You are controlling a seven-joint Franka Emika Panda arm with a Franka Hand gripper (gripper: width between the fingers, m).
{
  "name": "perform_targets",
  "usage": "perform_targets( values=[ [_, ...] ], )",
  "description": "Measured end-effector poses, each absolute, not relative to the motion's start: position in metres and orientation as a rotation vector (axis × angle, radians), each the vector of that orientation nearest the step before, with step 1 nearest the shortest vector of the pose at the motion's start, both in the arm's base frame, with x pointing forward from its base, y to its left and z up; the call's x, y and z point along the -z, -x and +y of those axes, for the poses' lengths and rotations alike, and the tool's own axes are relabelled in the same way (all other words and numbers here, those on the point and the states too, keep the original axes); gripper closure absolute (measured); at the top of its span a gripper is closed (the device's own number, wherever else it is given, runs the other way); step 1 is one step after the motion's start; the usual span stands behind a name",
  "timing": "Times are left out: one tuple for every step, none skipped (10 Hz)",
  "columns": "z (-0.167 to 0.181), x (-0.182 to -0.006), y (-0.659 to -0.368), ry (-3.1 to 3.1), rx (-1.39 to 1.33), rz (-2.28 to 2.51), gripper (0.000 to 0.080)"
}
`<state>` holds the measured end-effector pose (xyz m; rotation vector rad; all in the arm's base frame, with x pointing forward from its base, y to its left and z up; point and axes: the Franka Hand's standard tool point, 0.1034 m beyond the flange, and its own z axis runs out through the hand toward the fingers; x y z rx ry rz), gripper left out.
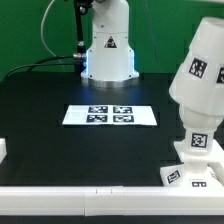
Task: Assemble lamp
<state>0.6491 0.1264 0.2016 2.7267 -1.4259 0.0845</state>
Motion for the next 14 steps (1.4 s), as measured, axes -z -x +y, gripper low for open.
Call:
perform_targets(
  values=[
    [0.126, -0.195, -0.65, -2.719, -0.08, -1.42, 0.0758],
    [0.124, -0.189, -0.649, -2.711, -0.075, -1.418, 0.0758],
    [0.123, -0.181, -0.648, -2.702, -0.069, -1.413, 0.0758],
    [0.122, -0.171, -0.648, -2.695, -0.067, -1.406, 0.0758],
    [0.121, -0.161, -0.648, -2.689, -0.068, -1.401, 0.0758],
    [0.123, -0.153, -0.646, -2.682, -0.067, -1.396, 0.0758],
    [0.125, -0.148, -0.645, -2.675, -0.063, -1.396, 0.0758],
    [0.128, -0.147, -0.645, -2.674, -0.072, -1.404, 0.0758],
    [0.131, -0.147, -0.647, -2.675, -0.084, -1.411, 0.0758],
    [0.13, -0.147, -0.647, -2.675, -0.084, -1.411, 0.0758],
    [0.129, -0.147, -0.647, -2.674, -0.084, -1.412, 0.0676],
    [0.129, -0.147, -0.647, -2.674, -0.084, -1.412, 0.0676],
    [0.129, -0.147, -0.647, -2.674, -0.084, -1.412, 0.0474],
    [0.129, -0.147, -0.647, -2.675, -0.085, -1.412, 0.0291]
  ],
)
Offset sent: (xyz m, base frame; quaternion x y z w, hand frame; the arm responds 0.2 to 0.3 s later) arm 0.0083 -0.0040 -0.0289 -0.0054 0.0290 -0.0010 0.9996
